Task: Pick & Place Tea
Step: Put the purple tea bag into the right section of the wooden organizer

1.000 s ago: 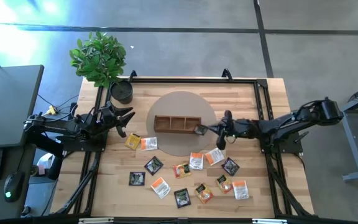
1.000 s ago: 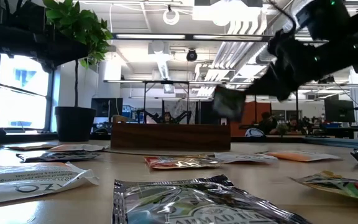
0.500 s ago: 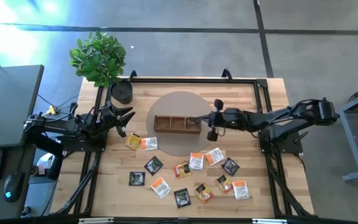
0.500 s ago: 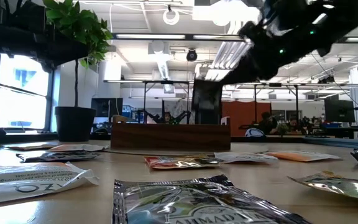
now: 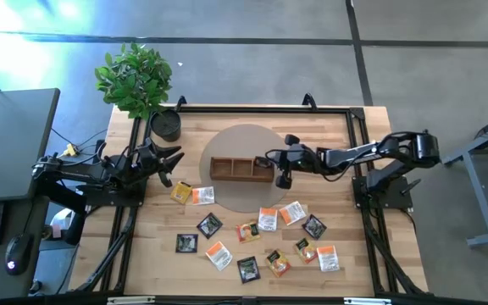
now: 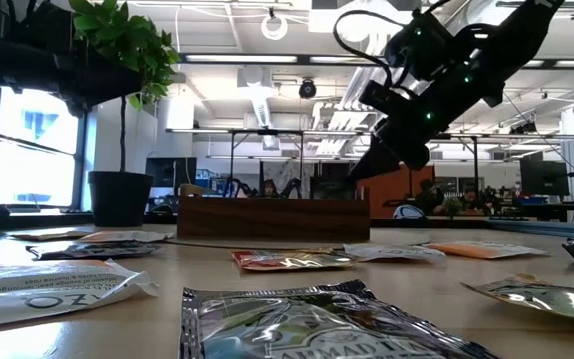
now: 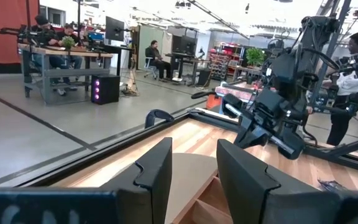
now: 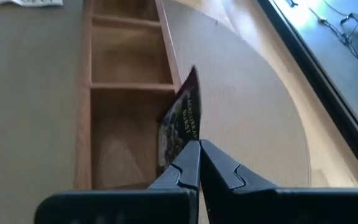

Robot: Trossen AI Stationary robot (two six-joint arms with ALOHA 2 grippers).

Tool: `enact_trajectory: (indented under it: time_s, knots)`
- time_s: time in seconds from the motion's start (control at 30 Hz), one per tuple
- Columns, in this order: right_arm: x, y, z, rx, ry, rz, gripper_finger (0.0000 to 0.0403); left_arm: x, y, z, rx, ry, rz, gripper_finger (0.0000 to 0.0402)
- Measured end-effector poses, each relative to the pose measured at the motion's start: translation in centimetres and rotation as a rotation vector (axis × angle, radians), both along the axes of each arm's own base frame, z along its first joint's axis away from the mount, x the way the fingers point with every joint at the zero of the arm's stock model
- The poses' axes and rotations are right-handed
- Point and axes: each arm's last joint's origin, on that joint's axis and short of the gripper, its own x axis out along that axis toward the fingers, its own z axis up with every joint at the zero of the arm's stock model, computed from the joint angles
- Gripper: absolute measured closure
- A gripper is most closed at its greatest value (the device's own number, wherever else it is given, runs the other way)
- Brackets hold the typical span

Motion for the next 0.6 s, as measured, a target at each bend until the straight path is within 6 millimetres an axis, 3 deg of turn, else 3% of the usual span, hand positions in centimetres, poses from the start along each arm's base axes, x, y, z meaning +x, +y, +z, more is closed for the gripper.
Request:
enact_trajectory:
  time_s: [0.47,0.6]
  knots:
    - [0.1,0.0,0.0,-0.004,-0.006,-0.003,0.0328,0.0,0.0,0.0,0.0,0.0,0.0,0.0275]
    - [0.4,0.3,1.3,-0.01,-0.027,0.007,0.0309,0.0,0.0,0.0,0.0,0.0,0.001,0.0275]
